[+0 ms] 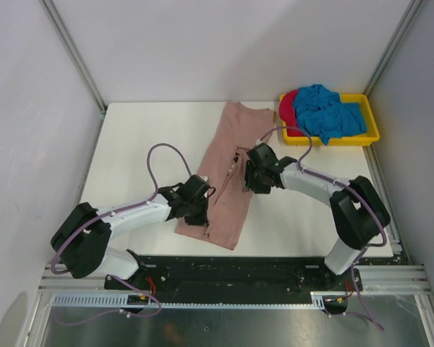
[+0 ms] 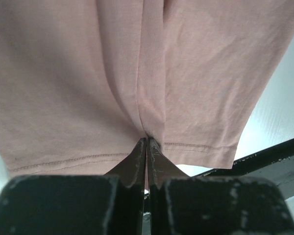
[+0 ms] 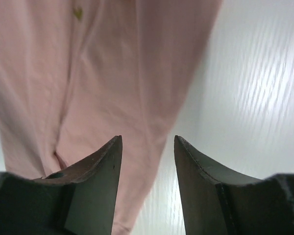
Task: Fold and stack the t-shirts
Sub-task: Grab the bottom of the folded rectangular tshirt with both arms
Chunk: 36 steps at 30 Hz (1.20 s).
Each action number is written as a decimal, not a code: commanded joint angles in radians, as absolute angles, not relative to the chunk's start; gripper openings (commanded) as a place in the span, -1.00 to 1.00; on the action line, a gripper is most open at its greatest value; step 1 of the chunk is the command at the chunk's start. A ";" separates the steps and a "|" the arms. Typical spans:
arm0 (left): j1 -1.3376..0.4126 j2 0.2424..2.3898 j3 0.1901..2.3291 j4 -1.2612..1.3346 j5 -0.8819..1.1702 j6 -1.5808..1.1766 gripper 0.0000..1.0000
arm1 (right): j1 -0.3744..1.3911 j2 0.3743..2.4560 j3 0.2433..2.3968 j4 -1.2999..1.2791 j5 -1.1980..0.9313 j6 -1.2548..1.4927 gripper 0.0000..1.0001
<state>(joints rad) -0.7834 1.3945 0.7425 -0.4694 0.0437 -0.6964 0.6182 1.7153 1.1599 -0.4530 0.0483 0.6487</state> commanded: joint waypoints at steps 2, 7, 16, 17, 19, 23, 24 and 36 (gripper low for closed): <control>-0.790 1.375 0.726 -0.418 0.102 -0.658 -0.86 | 0.668 1.552 1.025 -0.392 0.068 0.750 0.04; -0.790 1.322 0.702 -0.417 0.121 -0.651 -0.69 | 0.753 1.463 0.926 -0.394 0.077 0.840 0.05; -0.790 1.305 0.680 -0.418 0.184 -0.649 -0.62 | 0.982 1.442 0.841 -0.435 0.136 1.022 0.05; -0.791 1.305 0.675 -0.418 0.185 -0.647 -0.60 | 1.002 1.446 0.836 -0.434 0.140 1.039 0.05; -0.790 1.326 0.662 -0.417 0.183 -0.644 -0.60 | 1.036 1.456 0.830 -0.432 0.143 1.073 0.04; -0.790 1.369 0.630 -0.417 0.142 -0.650 -0.59 | 1.090 1.481 0.824 -0.419 0.144 1.122 0.04; -0.789 1.368 0.621 -0.416 0.128 -0.655 -0.58 | 1.099 1.489 0.823 -0.414 0.143 1.133 0.04; -0.785 1.359 0.628 -0.413 0.117 -0.667 -0.56 | 1.162 1.538 0.815 -0.438 0.147 1.223 -0.07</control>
<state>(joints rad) -0.7853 1.3605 0.6353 -0.4110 0.1589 -0.6735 1.1423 1.5345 0.8204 -0.4297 0.1097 1.1622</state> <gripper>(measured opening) 0.215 0.470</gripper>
